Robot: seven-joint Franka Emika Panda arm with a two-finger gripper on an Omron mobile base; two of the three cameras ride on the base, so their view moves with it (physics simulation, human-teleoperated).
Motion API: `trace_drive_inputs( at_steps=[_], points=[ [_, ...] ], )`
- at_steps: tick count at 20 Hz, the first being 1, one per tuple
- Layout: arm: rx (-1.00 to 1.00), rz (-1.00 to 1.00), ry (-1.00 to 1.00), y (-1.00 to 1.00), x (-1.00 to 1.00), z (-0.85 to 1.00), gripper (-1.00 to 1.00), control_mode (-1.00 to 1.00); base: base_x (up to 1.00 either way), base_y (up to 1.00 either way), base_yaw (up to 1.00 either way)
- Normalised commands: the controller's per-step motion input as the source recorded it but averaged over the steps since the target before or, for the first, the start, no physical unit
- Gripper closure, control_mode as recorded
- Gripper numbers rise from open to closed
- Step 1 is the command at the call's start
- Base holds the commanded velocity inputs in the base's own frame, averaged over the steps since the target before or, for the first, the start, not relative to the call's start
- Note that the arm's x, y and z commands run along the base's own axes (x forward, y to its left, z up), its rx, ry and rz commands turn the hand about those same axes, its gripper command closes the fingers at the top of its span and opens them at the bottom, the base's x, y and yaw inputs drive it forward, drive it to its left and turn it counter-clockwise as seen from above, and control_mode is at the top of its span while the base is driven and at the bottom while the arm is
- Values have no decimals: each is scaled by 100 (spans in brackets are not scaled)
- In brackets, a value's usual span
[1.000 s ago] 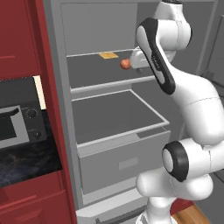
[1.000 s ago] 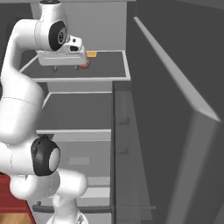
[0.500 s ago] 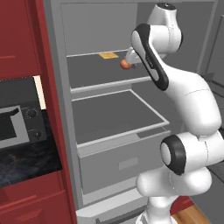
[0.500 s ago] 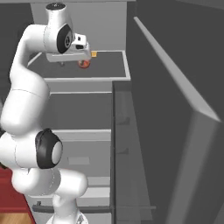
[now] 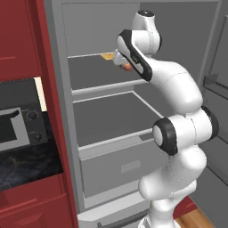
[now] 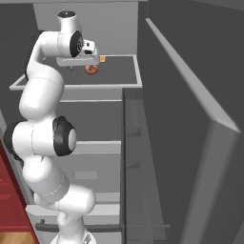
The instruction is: Pick up the apple and peach from the fridge and place one fruit on each plate on the dining counter.
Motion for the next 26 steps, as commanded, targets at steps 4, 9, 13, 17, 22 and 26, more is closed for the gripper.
trace_drive_inputs(
  at_steps=[4,9,13,17,22,26],
  points=[
    [0,-5,13,-15,64,-2,-100,-100,0,0,0],
    [0,-6,10,-14,65,-9,-100,-100,0,0,0],
    [0,-4,3,0,94,-30,-100,-100,0,0,0],
    [0,-2,4,-1,19,-5,-100,-100,0,0,0],
    [3,0,5,-8,-28,0,-100,-100,0,0,0],
    [2,0,4,-8,-46,-4,-100,-100,0,0,0]
  ],
)
